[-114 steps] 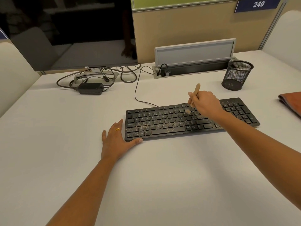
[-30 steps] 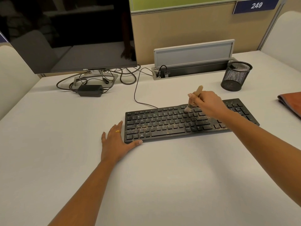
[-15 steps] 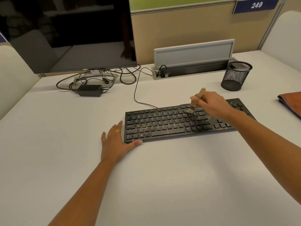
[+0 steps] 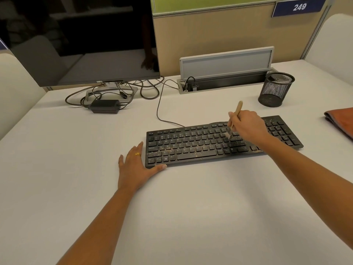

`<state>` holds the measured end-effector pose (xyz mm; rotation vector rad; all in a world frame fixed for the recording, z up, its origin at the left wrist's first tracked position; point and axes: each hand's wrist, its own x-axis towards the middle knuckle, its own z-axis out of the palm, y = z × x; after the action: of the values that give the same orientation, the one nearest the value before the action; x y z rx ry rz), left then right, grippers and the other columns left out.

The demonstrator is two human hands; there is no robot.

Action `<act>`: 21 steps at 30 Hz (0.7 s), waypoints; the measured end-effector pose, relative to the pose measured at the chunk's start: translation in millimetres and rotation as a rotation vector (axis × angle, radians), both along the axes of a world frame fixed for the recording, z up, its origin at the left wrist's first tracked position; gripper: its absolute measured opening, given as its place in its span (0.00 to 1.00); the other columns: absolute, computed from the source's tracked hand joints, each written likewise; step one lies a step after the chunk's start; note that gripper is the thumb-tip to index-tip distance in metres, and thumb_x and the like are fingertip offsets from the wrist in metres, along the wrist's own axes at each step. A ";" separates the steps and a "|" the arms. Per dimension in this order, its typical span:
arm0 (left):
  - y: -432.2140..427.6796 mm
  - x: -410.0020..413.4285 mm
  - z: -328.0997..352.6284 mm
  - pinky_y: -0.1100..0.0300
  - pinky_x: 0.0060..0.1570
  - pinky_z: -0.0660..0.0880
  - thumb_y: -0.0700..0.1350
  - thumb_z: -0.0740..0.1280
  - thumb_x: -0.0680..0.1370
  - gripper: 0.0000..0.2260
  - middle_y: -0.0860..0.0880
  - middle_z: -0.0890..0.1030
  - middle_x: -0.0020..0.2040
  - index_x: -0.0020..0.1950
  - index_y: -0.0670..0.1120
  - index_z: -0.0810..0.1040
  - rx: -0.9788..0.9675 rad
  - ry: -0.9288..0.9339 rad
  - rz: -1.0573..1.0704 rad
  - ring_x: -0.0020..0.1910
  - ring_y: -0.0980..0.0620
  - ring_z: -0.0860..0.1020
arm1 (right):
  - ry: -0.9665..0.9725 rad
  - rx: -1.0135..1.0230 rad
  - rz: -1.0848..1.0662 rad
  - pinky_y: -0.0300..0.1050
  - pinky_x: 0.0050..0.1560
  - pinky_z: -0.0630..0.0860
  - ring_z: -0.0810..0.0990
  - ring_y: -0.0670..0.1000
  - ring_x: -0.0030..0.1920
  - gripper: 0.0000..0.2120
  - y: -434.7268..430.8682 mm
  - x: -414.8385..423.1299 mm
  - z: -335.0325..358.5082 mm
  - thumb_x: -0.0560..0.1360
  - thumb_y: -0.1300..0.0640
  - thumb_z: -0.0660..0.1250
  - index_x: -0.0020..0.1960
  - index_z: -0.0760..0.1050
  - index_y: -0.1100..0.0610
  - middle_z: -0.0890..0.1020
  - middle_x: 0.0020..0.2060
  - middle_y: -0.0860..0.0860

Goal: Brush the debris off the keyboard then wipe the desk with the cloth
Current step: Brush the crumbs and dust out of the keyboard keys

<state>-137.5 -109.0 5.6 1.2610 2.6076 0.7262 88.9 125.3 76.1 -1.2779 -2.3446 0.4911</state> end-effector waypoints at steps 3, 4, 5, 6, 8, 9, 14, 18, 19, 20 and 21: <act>-0.4 0.3 0.4 0.49 0.75 0.42 0.74 0.62 0.59 0.53 0.50 0.61 0.76 0.78 0.48 0.54 0.002 -0.005 0.002 0.76 0.54 0.55 | 0.098 -0.025 -0.028 0.47 0.43 0.73 0.79 0.54 0.41 0.22 0.5 -0.7 3.9 0.82 0.49 0.52 0.42 0.80 0.58 0.82 0.37 0.55; -0.4 0.4 0.5 0.49 0.75 0.42 0.74 0.62 0.59 0.53 0.50 0.61 0.76 0.78 0.48 0.54 0.001 -0.005 0.003 0.76 0.53 0.55 | 0.143 -0.030 -0.041 0.47 0.43 0.73 0.79 0.54 0.41 0.22 1.4 -0.3 3.4 0.82 0.49 0.52 0.44 0.81 0.58 0.82 0.37 0.54; -0.3 0.6 0.8 0.49 0.75 0.42 0.74 0.62 0.59 0.53 0.50 0.61 0.76 0.78 0.48 0.54 0.000 -0.005 0.003 0.76 0.53 0.56 | 0.165 -0.034 -0.049 0.46 0.43 0.73 0.79 0.54 0.41 0.22 2.3 0.2 1.7 0.81 0.49 0.52 0.45 0.81 0.58 0.82 0.38 0.54; -0.2 0.8 0.8 0.49 0.75 0.42 0.73 0.63 0.60 0.53 0.50 0.61 0.76 0.78 0.48 0.54 0.000 -0.005 0.003 0.76 0.53 0.55 | 0.160 -0.041 -0.054 0.47 0.43 0.74 0.80 0.54 0.41 0.22 2.2 0.5 0.1 0.81 0.49 0.52 0.46 0.81 0.58 0.83 0.39 0.55; 0.5 0.9 0.6 0.49 0.75 0.42 0.72 0.65 0.62 0.51 0.50 0.61 0.76 0.78 0.48 0.54 -0.001 -0.002 0.006 0.76 0.54 0.55 | 0.132 -0.065 -0.051 0.47 0.42 0.74 0.80 0.55 0.40 0.22 1.4 -0.3 -2.2 0.81 0.49 0.52 0.43 0.80 0.58 0.83 0.39 0.56; 0.6 0.6 0.1 0.49 0.75 0.42 0.71 0.67 0.63 0.50 0.50 0.61 0.76 0.78 0.48 0.54 0.000 0.001 0.009 0.76 0.54 0.55 | 0.138 -0.076 -0.047 0.47 0.41 0.73 0.79 0.54 0.39 0.22 0.6 -1.2 -1.9 0.81 0.49 0.52 0.41 0.80 0.58 0.82 0.38 0.55; 0.4 0.7 0.2 0.49 0.75 0.42 0.71 0.67 0.63 0.50 0.50 0.60 0.76 0.78 0.48 0.54 -0.004 0.006 0.013 0.76 0.54 0.55 | 0.218 -0.134 0.024 0.44 0.38 0.72 0.77 0.50 0.37 0.21 -1.4 -7.5 -3.7 0.81 0.48 0.53 0.45 0.81 0.57 0.81 0.38 0.52; 0.2 0.7 1.2 0.49 0.75 0.41 0.73 0.63 0.60 0.52 0.50 0.60 0.77 0.78 0.49 0.54 -0.015 -0.006 0.003 0.76 0.54 0.54 | 0.144 -0.128 0.030 0.44 0.39 0.71 0.75 0.49 0.34 0.22 -1.1 -6.2 -4.6 0.81 0.49 0.53 0.44 0.80 0.60 0.81 0.37 0.53; 0.2 0.4 1.0 0.49 0.75 0.41 0.73 0.63 0.60 0.52 0.50 0.60 0.77 0.78 0.49 0.54 -0.016 -0.007 0.003 0.76 0.54 0.54 | 0.146 -0.126 0.029 0.45 0.39 0.71 0.75 0.49 0.34 0.22 -1.1 -5.9 -2.4 0.81 0.49 0.53 0.42 0.80 0.59 0.80 0.36 0.53; 0.2 0.3 0.9 0.49 0.75 0.41 0.73 0.64 0.61 0.52 0.50 0.59 0.77 0.78 0.49 0.54 -0.016 -0.007 0.002 0.76 0.54 0.54 | 0.169 -0.130 0.028 0.44 0.38 0.71 0.75 0.49 0.34 0.21 -1.3 -5.7 -0.2 0.81 0.49 0.53 0.41 0.79 0.59 0.80 0.35 0.53; 0.3 0.1 0.5 0.49 0.75 0.41 0.72 0.65 0.62 0.51 0.50 0.59 0.77 0.78 0.49 0.53 -0.016 -0.006 0.004 0.76 0.54 0.54 | 0.207 -0.145 0.029 0.44 0.37 0.71 0.76 0.49 0.34 0.21 -0.9 -5.9 0.4 0.81 0.49 0.53 0.41 0.79 0.58 0.80 0.34 0.52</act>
<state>-137.4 -108.7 6.1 1.2479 2.6064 0.7075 83.0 124.4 76.5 -1.1936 -2.1909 0.7762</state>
